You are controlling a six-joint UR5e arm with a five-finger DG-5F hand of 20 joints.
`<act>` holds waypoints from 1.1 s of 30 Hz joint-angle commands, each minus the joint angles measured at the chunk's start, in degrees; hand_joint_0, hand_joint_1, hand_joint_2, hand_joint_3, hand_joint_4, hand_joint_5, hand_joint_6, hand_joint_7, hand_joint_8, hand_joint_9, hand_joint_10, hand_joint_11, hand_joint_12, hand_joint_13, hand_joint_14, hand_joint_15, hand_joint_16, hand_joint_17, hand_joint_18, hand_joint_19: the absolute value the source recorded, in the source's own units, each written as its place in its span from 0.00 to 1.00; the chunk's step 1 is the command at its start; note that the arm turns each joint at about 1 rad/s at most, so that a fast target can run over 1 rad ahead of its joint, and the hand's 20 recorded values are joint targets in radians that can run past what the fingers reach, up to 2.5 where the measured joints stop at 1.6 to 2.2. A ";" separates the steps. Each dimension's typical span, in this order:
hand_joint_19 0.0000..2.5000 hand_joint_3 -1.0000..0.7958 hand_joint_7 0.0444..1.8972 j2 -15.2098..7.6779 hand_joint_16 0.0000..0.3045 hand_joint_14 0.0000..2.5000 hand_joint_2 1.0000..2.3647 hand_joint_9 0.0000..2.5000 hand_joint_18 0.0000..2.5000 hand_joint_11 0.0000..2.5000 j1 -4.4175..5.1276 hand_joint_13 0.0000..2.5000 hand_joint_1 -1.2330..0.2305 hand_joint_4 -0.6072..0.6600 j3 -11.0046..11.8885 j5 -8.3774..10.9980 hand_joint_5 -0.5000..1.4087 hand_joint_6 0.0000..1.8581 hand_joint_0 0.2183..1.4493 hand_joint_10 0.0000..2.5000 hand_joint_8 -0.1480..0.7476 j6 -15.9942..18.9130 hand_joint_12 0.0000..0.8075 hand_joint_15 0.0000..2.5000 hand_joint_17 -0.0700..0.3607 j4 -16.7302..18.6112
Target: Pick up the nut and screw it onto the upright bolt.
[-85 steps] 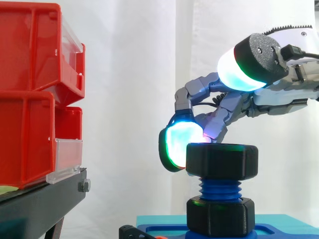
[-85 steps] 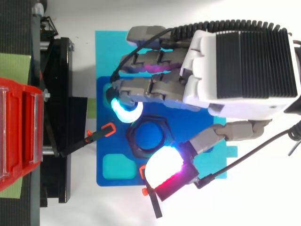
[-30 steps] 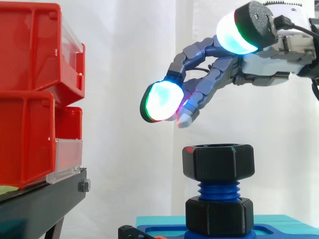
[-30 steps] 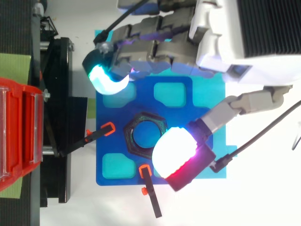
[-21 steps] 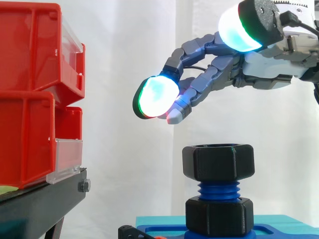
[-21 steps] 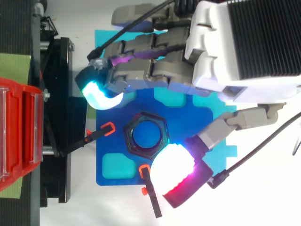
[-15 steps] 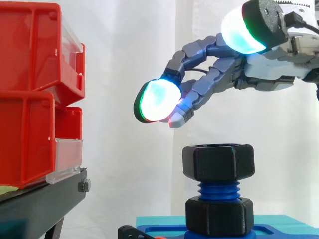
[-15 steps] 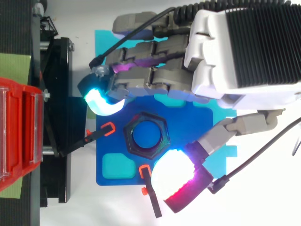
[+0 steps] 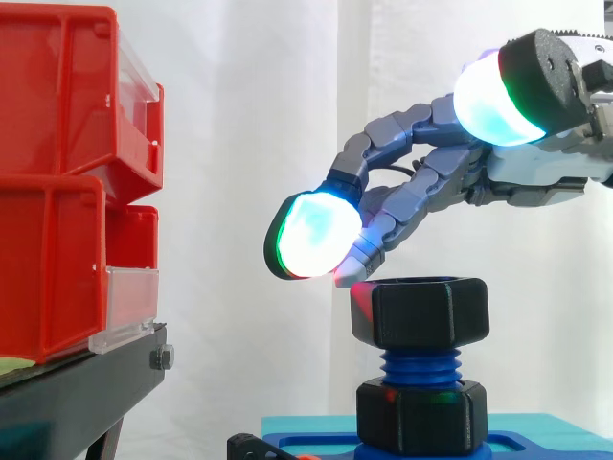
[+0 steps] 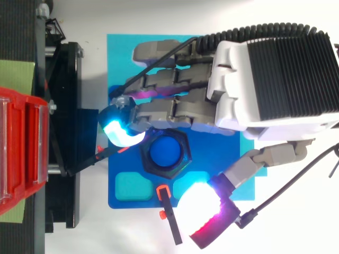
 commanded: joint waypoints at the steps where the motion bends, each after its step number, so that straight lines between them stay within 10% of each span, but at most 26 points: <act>1: 0.00 0.28 0.30 0.01 0.15 0.00 0.00 0.25 0.05 0.00 0.15 0.15 0.71 0.61 -0.11 0.00 0.18 0.27 0.18 0.00 0.42 0.09 0.42 0.00 0.41 0.19; 33: 0.00 0.28 0.42 0.01 0.14 0.00 0.00 0.29 0.10 0.00 -0.03 0.20 0.68 0.66 -1.87 0.00 0.21 0.27 0.19 0.00 0.46 -0.17 0.43 0.00 0.39 -1.75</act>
